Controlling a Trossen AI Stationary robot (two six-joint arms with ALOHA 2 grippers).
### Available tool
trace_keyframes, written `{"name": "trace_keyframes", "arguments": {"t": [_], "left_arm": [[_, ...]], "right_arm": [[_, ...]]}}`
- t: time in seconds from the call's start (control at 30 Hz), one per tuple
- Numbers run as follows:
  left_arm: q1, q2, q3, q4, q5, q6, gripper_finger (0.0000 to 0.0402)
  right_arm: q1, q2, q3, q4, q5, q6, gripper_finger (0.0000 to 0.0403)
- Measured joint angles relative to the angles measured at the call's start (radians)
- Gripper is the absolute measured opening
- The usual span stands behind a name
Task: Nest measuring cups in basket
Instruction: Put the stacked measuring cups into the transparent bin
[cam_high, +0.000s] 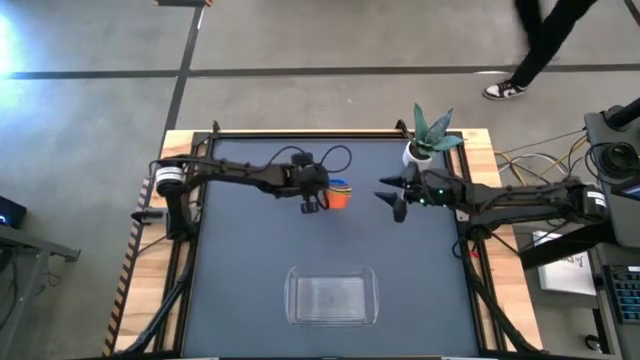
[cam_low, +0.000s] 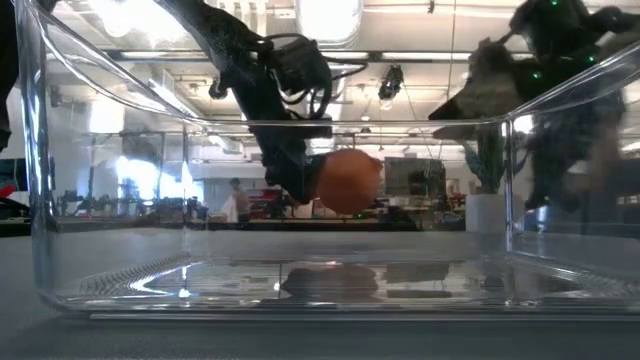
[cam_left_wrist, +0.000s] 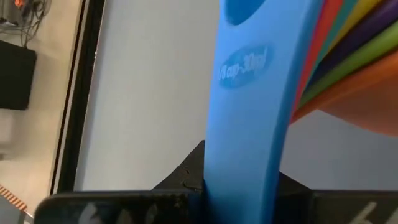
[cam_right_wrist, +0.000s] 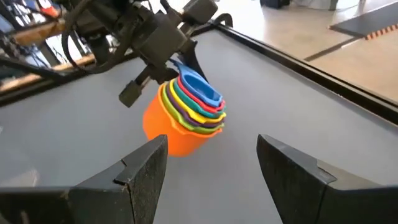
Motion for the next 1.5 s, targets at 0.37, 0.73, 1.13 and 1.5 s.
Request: {"name": "trace_keyframes", "arguments": {"t": [0.37, 0.73, 1.13, 1.5], "left_arm": [[-0.056, -0.001, 0.017, 0.112, -0.127, 0.025, 0.0024], [-0.081, -0.001, 0.017, 0.188, -0.115, 0.079, 0.0024], [-0.088, 0.012, 0.014, 0.227, -0.215, 0.166, 0.0024], [-0.092, 0.177, -0.003, 0.257, -0.477, 0.185, 0.0024]], "right_arm": [[0.0, 0.018, -0.176, 0.383, -0.098, 0.134, 0.0237], [0.0, 0.026, -0.185, 0.411, -0.107, 0.084, 0.0237], [0.0, 0.13, 0.026, 0.141, -0.116, -0.104, 0.0237], [0.0, 0.235, 0.14, 0.005, -0.096, -0.13, 0.0238]]}}
